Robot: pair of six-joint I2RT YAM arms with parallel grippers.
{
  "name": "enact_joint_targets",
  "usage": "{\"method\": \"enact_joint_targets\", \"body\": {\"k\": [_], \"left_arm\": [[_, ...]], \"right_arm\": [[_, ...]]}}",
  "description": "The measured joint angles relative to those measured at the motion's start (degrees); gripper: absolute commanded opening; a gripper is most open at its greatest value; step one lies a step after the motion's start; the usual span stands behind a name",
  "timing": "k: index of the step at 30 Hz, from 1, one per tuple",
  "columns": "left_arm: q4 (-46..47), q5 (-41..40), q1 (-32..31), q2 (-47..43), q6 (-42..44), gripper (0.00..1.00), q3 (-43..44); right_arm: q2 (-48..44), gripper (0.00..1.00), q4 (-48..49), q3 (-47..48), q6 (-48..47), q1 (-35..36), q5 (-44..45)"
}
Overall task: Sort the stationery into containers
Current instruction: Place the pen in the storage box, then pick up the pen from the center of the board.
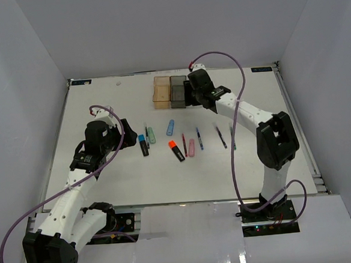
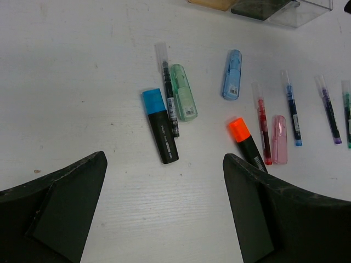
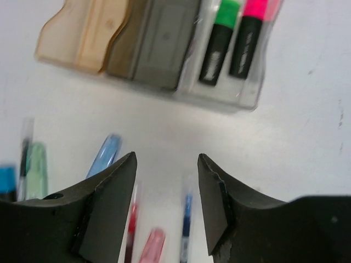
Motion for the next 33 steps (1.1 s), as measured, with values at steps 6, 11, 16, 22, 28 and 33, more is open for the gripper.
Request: {"method": "enact_joint_targets", "body": {"k": [6,11,16,22,28,33], "left_arm": [[-0.02,-0.15,0.0,0.0,0.0,0.98,0.0],[-0.02,-0.7,0.0,-0.04,0.0,0.98,0.0],[-0.04,-2.03,0.0,-0.07,0.0,0.98,0.0],[-0.07,-2.73,0.02,-0.07,0.0,0.98,0.0],[-0.09,-2.86,0.02,-0.07,0.0,0.98,0.0],[-0.13,-2.84,0.02,-0.07,0.0,0.98,0.0]], "right_arm": [[-10.05,0.57,1.31,-13.22,-2.75,10.01,-2.49],[-8.55,0.56,-0.83,-18.43,-3.61,16.09,-4.42],[-4.81,0.54,-1.88,-18.75,-4.15,20.22,-5.07],[-1.11,0.54,-1.86,-18.62,-4.26,22.45,-5.57],[0.85,0.52,-1.66,-17.92,-4.07,22.36,-4.57],[1.05,0.36,-1.55,-17.7,-3.98,22.43,-4.31]]}}
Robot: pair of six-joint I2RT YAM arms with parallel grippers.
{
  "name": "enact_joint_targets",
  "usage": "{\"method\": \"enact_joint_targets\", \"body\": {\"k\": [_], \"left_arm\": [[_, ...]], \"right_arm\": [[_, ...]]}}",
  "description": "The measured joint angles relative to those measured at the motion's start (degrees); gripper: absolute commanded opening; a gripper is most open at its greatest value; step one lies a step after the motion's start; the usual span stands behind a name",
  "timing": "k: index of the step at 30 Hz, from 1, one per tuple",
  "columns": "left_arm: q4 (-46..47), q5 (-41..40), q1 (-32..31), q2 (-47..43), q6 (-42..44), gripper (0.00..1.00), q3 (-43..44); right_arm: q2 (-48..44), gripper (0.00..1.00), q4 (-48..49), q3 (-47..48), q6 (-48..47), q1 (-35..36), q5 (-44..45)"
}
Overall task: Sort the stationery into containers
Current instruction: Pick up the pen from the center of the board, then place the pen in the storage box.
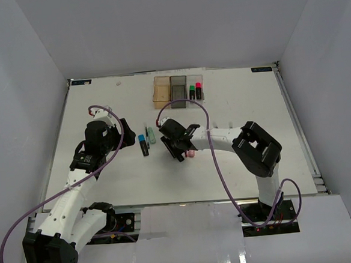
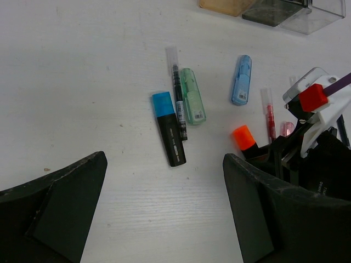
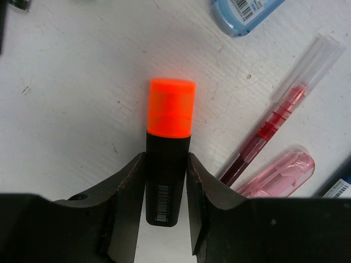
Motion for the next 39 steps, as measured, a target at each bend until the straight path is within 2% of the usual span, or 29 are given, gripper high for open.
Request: {"method": "enact_joint_targets", "body": {"k": [6,10,17,20,28,34,39], "left_arm": [[-0.02,0.02,0.0,0.0,-0.02,0.98,0.0],[-0.04,0.04,0.0,0.0,0.0,0.98,0.0],[-0.04,0.04,0.0,0.0,-0.07,0.98,0.0],[-0.04,0.07,0.0,0.0,-0.15,0.98,0.0],[-0.02,0.07,0.0,0.0,-0.2,0.98,0.0],[-0.04,0.07,0.0,0.0,-0.2,0.98,0.0],[-0.04,0.07,0.0,0.0,-0.2,0.98,0.0]], "right_arm": [[-0.61,0.34,-0.87,0.52,-0.33,0.07,1.55],[-1.77,0.34,-4.26,5.75,-0.28,-1.86,3.41],[-2.58,0.38,-4.37,19.39,2.97,-15.32,5.73],[-1.07,0.43,-4.66,25.38,4.26,-21.0,6.91],[11.1,0.5,-4.28,39.69,5.53,-25.97,6.21],[17.81,0.55,-5.16,41.09,5.55,-27.28,5.05],[16.17,0.56,-3.74,38.21,5.51,-27.52,2.95]]}}
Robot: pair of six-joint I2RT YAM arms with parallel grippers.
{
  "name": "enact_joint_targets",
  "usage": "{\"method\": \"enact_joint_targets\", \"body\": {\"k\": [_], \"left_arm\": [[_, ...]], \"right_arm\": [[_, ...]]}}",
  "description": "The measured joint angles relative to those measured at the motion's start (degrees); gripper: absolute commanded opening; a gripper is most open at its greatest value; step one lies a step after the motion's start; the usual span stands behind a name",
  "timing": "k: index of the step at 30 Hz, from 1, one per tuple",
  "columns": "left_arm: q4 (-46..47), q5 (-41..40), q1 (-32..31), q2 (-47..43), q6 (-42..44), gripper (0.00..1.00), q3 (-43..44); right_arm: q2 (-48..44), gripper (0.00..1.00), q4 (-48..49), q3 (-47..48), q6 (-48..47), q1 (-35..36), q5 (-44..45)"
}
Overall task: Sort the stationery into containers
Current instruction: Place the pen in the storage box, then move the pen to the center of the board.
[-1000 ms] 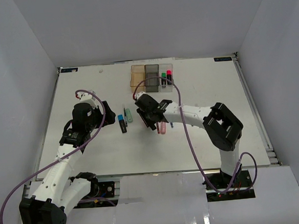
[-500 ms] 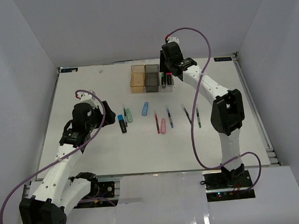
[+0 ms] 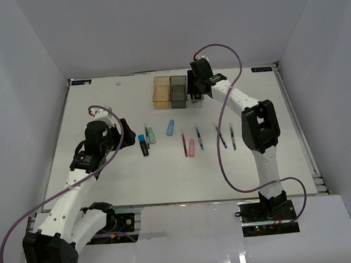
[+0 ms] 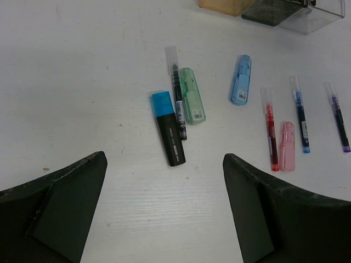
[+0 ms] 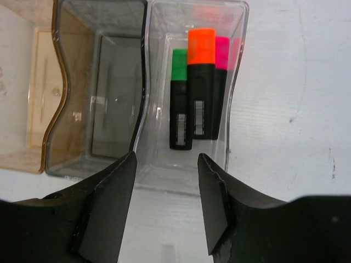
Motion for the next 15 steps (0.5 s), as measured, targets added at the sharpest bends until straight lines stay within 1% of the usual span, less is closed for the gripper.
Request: {"method": "enact_joint_targets", "body": {"k": [3,6,10,15], "left_arm": [[-0.04,-0.07,0.0,-0.11,0.0,0.98,0.0],[-0.13,-0.72,0.02,-0.76,-0.04,0.98,0.0],[-0.35,-3.19,0.07,-2.71,-0.55,0.98,0.0],[-0.96,-9.64,0.35,-7.37,-1.95,0.98,-0.02]], "right_arm": [[-5.86,0.56,1.73,-7.43,-0.46,0.98,-0.87],[-11.45,0.57,2.64,-12.7,-1.49,4.2,-0.98],[-15.98,0.57,4.02,-16.52,-2.78,12.83,-0.48],[-15.02,0.59,4.57,-17.49,-2.95,25.27,-0.35]]}}
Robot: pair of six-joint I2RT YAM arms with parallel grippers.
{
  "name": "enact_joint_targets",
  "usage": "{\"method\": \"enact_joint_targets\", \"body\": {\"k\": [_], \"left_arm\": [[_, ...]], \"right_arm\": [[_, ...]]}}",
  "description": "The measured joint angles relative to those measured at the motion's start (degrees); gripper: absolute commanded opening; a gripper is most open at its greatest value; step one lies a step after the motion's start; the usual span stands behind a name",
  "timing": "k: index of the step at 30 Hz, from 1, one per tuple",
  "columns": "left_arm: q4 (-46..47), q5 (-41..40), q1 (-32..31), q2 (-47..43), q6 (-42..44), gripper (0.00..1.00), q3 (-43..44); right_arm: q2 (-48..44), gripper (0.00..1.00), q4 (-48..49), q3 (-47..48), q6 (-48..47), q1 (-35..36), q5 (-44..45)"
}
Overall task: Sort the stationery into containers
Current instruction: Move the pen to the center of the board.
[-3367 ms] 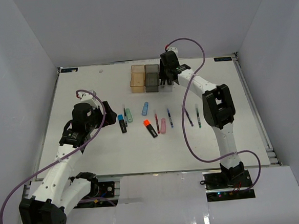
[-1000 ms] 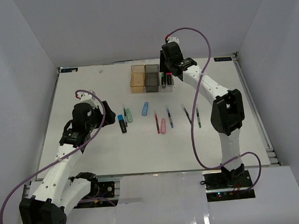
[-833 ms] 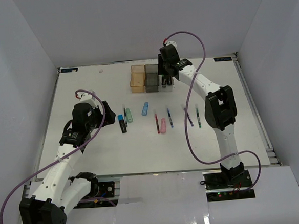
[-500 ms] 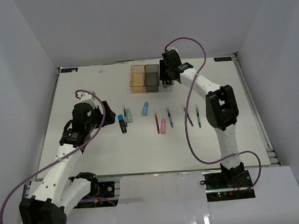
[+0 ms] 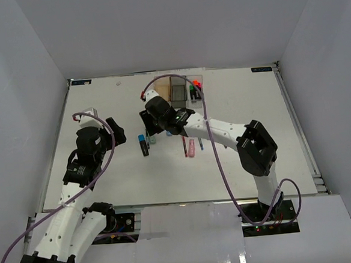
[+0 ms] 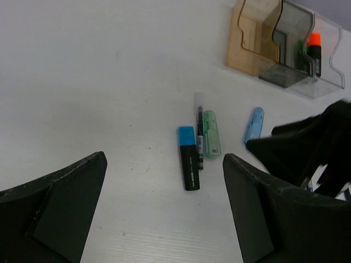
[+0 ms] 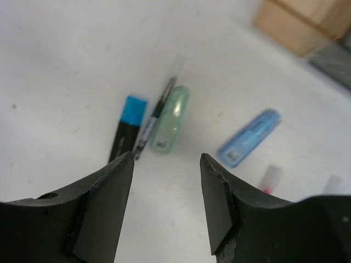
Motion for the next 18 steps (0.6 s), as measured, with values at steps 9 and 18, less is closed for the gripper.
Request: {"method": "enact_joint_targets", "body": {"k": [9,18], "left_arm": [[-0.07,-9.68,0.22,-7.48,-2.34,0.98,-0.39],[-0.07,-10.03,0.31,-6.08,-2.51,0.98,-0.42]], "right_arm": [[13.33,0.59,-0.15,6.93,1.05,8.22,1.62],[18.69,0.56,-0.42,9.9,1.73,8.35,3.04]]}}
